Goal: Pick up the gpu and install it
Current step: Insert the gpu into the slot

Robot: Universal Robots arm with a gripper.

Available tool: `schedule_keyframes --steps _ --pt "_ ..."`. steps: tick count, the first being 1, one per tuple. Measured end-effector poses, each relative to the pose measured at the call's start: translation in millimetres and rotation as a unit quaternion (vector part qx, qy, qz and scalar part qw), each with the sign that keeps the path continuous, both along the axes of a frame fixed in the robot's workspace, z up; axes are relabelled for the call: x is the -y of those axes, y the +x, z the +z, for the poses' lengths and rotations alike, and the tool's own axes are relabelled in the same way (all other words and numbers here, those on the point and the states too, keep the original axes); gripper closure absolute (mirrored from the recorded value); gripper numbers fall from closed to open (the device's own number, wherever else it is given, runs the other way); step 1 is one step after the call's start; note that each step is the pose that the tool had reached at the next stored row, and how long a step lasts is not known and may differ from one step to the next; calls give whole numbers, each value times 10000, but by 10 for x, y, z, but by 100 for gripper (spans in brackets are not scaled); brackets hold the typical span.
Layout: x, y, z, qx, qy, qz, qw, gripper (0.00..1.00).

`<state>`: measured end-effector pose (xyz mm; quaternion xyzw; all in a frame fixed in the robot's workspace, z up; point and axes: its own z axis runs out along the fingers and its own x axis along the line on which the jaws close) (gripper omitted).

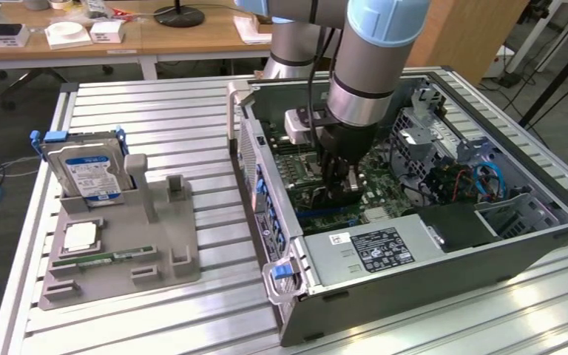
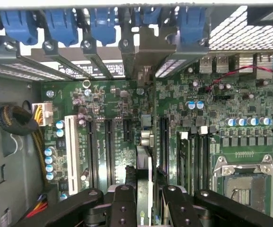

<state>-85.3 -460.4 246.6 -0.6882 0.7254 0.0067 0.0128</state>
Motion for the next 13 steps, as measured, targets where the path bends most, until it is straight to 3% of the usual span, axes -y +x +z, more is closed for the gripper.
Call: schedule_keyframes --steps 3,13 --pt "4 -1 37 -6 -18 0 10000 74" --pt "4 -2 37 -7 -17 -1 10000 74"
